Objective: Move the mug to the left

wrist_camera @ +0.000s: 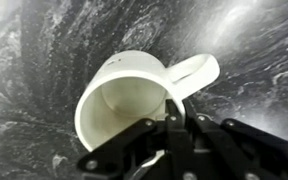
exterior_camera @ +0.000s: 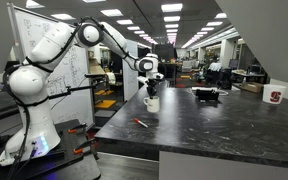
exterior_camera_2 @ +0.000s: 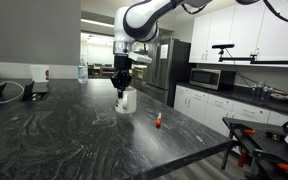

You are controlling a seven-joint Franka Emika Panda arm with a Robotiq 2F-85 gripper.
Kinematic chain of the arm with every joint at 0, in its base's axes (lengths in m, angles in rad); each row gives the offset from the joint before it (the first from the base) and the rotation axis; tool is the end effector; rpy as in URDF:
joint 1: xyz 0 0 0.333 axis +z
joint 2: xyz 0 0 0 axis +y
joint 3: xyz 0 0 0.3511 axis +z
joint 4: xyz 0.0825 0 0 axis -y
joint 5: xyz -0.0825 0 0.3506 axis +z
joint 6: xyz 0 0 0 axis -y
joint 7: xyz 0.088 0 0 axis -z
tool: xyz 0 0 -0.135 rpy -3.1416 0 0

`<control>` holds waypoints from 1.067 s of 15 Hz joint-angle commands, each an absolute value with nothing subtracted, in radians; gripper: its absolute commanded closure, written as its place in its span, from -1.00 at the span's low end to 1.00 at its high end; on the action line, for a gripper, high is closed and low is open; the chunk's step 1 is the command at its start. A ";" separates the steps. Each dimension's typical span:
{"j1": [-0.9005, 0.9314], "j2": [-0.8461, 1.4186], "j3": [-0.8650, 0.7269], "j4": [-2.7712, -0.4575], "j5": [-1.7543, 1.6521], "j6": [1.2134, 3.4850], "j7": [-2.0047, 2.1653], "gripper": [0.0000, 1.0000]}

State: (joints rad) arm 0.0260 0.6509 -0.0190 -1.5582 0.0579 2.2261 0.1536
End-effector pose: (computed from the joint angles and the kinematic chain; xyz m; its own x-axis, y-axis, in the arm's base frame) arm 0.6994 0.0102 0.2863 0.9842 -0.1768 0.0111 -0.1763 -0.9836 -0.0371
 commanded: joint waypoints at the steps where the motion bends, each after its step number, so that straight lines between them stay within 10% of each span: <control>1: 0.049 0.503 0.022 -1.741 0.054 2.256 0.095 0.95; 16: 0.116 0.485 0.097 -1.934 0.030 2.457 -0.018 0.95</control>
